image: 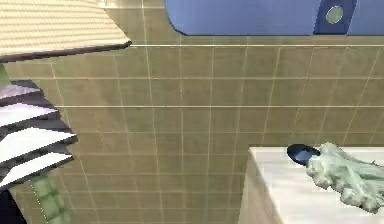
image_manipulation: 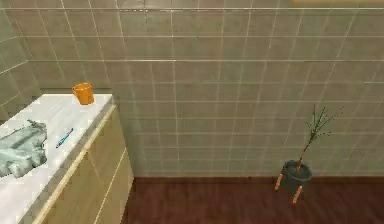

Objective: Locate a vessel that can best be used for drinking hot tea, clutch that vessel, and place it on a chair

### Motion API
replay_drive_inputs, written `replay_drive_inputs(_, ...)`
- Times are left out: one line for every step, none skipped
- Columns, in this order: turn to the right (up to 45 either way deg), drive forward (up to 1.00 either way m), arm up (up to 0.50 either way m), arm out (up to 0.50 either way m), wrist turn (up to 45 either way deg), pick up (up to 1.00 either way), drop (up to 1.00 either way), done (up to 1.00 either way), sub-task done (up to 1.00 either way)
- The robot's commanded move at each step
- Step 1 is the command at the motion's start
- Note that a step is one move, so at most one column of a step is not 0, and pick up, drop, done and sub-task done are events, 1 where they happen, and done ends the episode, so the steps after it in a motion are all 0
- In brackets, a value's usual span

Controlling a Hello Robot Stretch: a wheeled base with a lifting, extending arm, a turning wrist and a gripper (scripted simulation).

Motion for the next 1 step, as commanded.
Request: replay_drive_inputs(45.0, 0.0, 0.0, 0.0, 0.0, 0.0, 0.0, 0.0, 0.0)
